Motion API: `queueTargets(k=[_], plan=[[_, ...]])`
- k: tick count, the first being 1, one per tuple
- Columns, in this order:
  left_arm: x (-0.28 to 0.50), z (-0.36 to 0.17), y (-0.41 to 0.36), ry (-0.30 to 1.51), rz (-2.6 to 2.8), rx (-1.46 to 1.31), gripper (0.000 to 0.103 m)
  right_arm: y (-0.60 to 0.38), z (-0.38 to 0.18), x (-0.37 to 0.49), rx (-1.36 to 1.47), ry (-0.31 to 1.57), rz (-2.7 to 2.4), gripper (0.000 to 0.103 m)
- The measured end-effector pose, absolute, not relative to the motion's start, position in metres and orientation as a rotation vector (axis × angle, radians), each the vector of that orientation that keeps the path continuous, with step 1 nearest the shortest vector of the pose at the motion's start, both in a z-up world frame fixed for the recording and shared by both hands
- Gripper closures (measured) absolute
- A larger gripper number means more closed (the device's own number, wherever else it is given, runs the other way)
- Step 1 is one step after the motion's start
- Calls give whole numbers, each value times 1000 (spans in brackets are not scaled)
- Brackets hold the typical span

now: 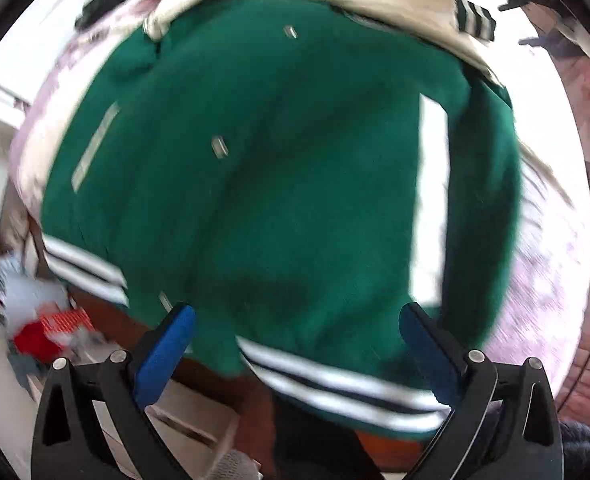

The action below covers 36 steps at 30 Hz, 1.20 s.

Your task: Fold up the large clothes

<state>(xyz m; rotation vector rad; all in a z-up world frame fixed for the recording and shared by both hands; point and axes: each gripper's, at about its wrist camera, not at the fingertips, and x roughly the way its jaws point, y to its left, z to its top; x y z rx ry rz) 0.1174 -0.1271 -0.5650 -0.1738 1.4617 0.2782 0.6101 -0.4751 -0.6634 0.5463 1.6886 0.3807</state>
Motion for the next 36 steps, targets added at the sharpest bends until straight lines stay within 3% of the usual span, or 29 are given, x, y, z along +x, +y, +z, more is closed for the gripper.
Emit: queueTargets(k=[4, 6, 9, 12, 13, 14, 15, 16, 17, 20, 24, 27, 28, 29, 30, 32, 33, 36], plan=[[88, -583, -117, 1508, 342, -461, 0, -485, -669, 512, 509, 1884, 517, 43], [72, -598, -94, 1489, 406, -739, 0, -481, -690, 467, 592, 1985, 579, 43], [43, -626, -56, 1297, 466, -1215, 0, -468, -713, 425, 659, 1994, 629, 43], [36, -646, -37, 1209, 525, -1344, 2, -458, -724, 405, 799, 1972, 666, 43], [37, -652, -32, 1192, 535, -1355, 24, -457, -726, 403, 832, 1968, 668, 51], [40, -654, -31, 1188, 544, -1342, 42, -456, -727, 400, 853, 1962, 667, 84], [45, -654, -27, 1185, 536, -1310, 64, -456, -726, 396, 832, 1963, 639, 98], [47, -651, -29, 1185, 541, -1270, 77, -459, -722, 393, 808, 1954, 612, 97], [49, -648, -30, 1186, 542, -1219, 82, -463, -716, 391, 766, 1931, 571, 98], [46, -657, -24, 1246, 535, -1118, 89, -473, -701, 382, 637, 1893, 500, 99], [50, -648, -2, 1303, 486, -1119, 84, -452, -712, 390, 472, 1993, 484, 97], [64, -622, 2, 1364, 473, -985, 82, -448, -698, 409, 452, 2018, 562, 72], [77, -610, -1, 1383, 466, -910, 74, -455, -687, 420, 480, 1983, 574, 48], [83, -598, -8, 1387, 462, -809, 69, -460, -680, 431, 514, 1950, 582, 32], [88, -586, -17, 1361, 447, -700, 59, -471, -670, 448, 574, 1903, 587, 30], [103, -570, -36, 1307, 409, -506, 26, -493, -662, 481, 676, 1820, 551, 30], [120, -568, -46, 1297, 365, -384, 3, -498, -661, 498, 703, 1783, 537, 30], [151, -577, -82, 1303, 205, -219, 1, -515, -667, 555, 763, 1633, 473, 30]])
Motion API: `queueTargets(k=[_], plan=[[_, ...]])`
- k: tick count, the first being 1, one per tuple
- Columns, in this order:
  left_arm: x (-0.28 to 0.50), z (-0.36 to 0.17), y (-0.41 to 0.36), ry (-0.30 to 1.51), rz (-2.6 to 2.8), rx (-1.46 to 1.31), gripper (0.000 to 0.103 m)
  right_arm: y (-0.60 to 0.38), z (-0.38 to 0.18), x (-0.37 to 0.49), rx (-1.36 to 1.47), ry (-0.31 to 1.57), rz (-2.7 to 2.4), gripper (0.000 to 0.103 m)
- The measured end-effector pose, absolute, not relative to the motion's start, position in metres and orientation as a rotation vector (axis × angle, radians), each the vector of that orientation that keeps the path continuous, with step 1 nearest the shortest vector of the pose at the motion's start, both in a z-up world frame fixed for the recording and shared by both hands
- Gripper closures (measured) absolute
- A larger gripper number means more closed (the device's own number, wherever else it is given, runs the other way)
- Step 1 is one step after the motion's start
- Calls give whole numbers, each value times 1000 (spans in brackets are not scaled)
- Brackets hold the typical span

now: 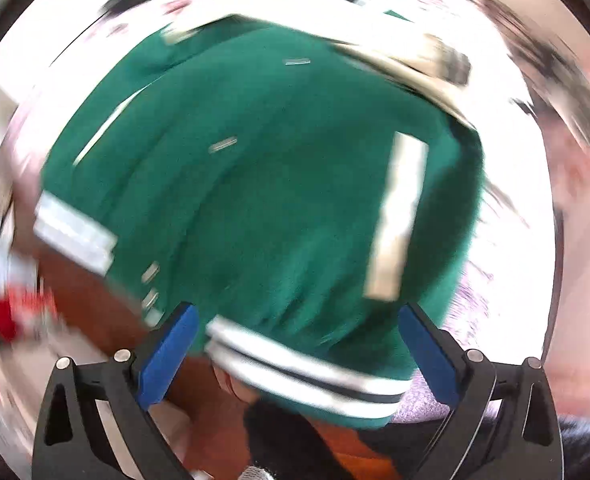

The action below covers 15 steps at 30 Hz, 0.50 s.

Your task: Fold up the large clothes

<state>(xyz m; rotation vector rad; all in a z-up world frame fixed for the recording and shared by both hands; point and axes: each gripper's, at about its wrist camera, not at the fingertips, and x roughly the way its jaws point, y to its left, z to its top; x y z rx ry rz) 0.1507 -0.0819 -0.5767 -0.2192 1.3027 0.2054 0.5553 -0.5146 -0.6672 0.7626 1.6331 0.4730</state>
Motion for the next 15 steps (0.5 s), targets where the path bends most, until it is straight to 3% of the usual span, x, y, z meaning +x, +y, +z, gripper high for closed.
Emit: queueTargets(k=[6, 8, 9, 10, 12, 15], plan=[[183, -627, -166, 1428, -29, -1, 1, -484, -712, 614, 817, 1696, 416, 30], [186, -652, -183, 1468, -76, 26, 20, -465, -722, 630, 783, 1733, 386, 34], [185, -658, -185, 1476, -62, 54, 61, -460, -723, 630, 757, 1735, 360, 45], [185, -665, -188, 1472, -13, 130, 80, -457, -723, 630, 765, 1732, 360, 94], [184, -663, -184, 1424, -13, 150, 95, -443, -704, 632, 717, 1721, 375, 96], [182, -656, -175, 1386, -26, 149, 96, -406, -661, 639, 355, 1616, 443, 97]])
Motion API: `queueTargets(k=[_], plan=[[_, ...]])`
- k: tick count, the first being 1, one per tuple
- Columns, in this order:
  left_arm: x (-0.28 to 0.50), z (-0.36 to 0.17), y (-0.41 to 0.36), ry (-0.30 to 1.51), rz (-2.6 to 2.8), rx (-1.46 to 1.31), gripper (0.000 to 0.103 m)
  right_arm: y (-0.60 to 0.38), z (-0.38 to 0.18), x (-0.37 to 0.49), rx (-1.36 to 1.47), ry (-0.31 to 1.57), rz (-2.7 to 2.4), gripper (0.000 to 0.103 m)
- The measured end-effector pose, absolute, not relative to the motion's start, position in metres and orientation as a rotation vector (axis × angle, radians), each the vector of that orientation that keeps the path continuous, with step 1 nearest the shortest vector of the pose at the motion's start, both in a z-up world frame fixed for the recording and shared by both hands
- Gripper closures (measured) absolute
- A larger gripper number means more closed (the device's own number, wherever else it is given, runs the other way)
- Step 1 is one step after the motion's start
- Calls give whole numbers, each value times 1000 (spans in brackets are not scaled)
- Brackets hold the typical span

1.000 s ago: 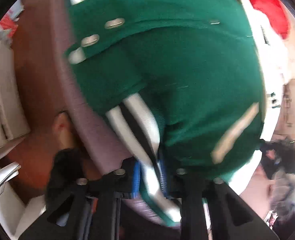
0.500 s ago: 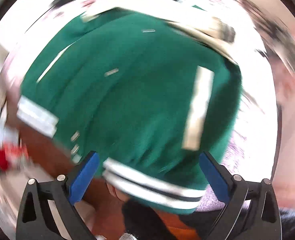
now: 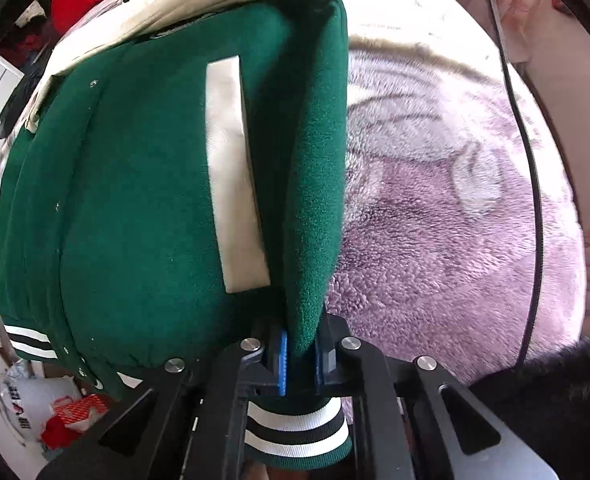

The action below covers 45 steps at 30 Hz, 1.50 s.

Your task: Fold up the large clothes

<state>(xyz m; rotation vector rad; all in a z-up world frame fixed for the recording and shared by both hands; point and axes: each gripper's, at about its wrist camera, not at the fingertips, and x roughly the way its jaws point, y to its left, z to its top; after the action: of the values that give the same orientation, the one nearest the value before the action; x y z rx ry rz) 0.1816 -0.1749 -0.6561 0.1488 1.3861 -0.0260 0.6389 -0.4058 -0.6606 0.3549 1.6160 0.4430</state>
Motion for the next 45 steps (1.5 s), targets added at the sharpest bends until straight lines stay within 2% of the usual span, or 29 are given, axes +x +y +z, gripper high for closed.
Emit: queueTargets(k=[3, 4, 5, 7, 8, 15, 19, 22, 25, 29, 34, 37, 39, 40, 41, 42, 43, 44, 45], plan=[[183, -646, -170, 1362, -29, 129, 97, -413, -705, 649, 524, 1775, 323, 95], [183, -640, -165, 1356, -24, 105, 97, -414, -713, 650, 563, 1805, 319, 88], [189, -633, -160, 1347, -13, 75, 97, -416, -717, 650, 585, 1818, 325, 85], [187, -613, -132, 1320, 27, -16, 97, -417, -713, 647, 603, 1827, 338, 87], [189, -604, -120, 1308, 37, -57, 97, -421, -708, 648, 587, 1824, 332, 94], [178, -523, -19, 1173, 121, -266, 97, -362, -580, 641, 393, 1688, 387, 95], [162, -504, 28, 1118, 157, -378, 97, -280, -500, 640, 329, 1641, 479, 95], [145, -494, 79, 1098, 186, -440, 97, -194, -465, 650, 284, 1620, 515, 95], [139, -503, 135, 1091, 223, -512, 97, -85, -447, 643, 195, 1603, 535, 95], [132, -542, 206, 1099, 266, -611, 97, 51, -463, 630, 38, 1604, 492, 95], [126, -620, 272, 1141, 286, -758, 97, 175, -536, 611, -130, 1629, 378, 96], [130, -669, 292, 1172, 252, -857, 97, 201, -583, 608, -162, 1663, 293, 95], [132, -684, 299, 1178, 209, -917, 93, 209, -608, 607, -182, 1708, 273, 90], [130, -685, 303, 1177, 188, -963, 92, 212, -614, 606, -197, 1726, 301, 81], [128, -684, 305, 1170, 167, -1005, 90, 213, -611, 605, -197, 1723, 339, 63], [123, -682, 306, 1162, 148, -1056, 85, 212, -604, 602, -181, 1730, 411, 53], [114, -678, 308, 1148, 137, -1125, 79, 208, -596, 598, -170, 1752, 488, 40], [109, -676, 309, 1139, 140, -1151, 73, 201, -586, 592, -152, 1776, 544, 36], [98, -671, 309, 1135, 170, -1179, 52, 188, -574, 585, -103, 1797, 603, 36]])
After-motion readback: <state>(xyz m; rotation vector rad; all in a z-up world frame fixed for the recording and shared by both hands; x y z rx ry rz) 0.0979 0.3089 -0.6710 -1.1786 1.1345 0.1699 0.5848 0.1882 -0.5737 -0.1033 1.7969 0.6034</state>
